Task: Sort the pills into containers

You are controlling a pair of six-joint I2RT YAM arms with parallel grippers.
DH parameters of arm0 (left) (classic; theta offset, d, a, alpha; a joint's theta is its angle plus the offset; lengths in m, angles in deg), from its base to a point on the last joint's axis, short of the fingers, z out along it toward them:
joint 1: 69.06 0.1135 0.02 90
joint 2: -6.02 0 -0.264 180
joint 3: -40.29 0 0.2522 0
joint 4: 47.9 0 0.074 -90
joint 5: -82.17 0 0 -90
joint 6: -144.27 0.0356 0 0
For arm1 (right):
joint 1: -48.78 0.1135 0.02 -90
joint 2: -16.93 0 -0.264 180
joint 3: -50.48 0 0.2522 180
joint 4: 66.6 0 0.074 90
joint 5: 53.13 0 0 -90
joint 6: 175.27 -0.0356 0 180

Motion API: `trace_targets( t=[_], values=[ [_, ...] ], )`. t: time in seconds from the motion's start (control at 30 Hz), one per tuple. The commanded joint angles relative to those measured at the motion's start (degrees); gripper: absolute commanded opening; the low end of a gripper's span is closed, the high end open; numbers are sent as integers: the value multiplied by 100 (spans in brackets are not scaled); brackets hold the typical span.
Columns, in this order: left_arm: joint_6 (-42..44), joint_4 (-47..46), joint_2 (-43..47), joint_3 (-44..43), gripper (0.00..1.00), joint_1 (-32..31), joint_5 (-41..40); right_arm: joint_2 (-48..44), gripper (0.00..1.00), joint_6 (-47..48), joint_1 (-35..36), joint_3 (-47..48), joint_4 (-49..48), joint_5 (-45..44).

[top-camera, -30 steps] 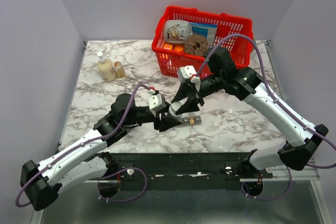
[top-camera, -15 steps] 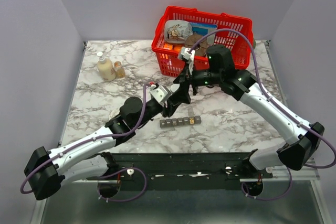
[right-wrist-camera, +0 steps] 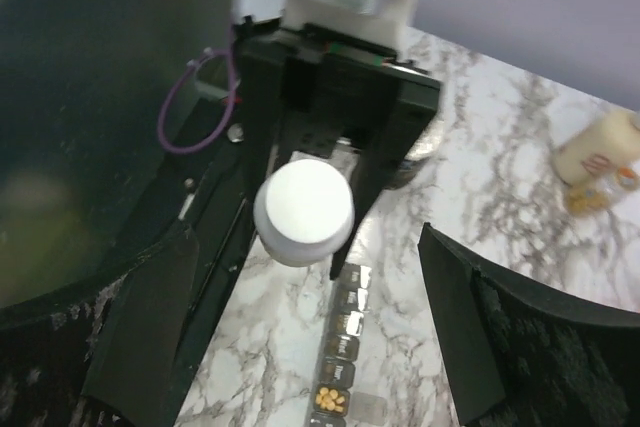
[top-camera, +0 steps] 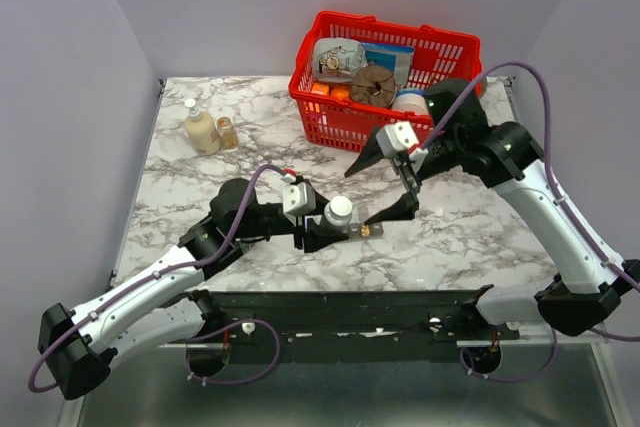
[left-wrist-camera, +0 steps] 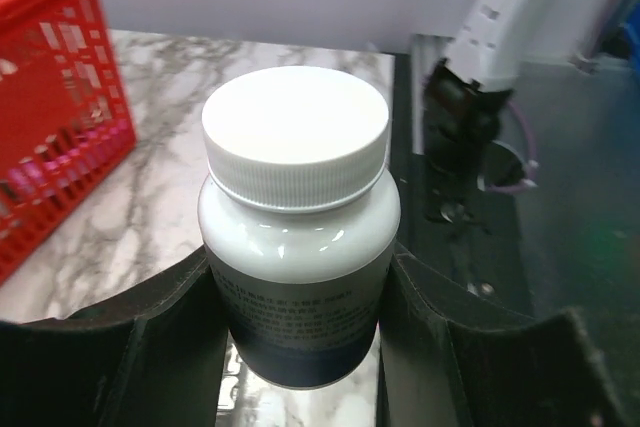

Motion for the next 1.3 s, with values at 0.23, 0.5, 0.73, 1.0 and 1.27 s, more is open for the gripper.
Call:
trace_targets(
  t=[0.23,0.5,0.73,1.0,1.27],
  values=[
    [-233,310,-613,-658,0,70,2025,411,94,1575,688,-32,1370,314],
    [-84,433,-737,-738,0,106,1701,393,68,882,776,-312,878,280],
    [-181,91,-482,-607,0,123,631,261,38,-128,793,-673,-9,-211],
    [-716,-1253,28,70,0,106,-2174,243,21,-2195,785,-1587,-1759,-1610],
    [-532,-1720,-323,-87,0,-254,-3762,761,24,-3527,785,-1842,-2399,-2417]
  ],
)
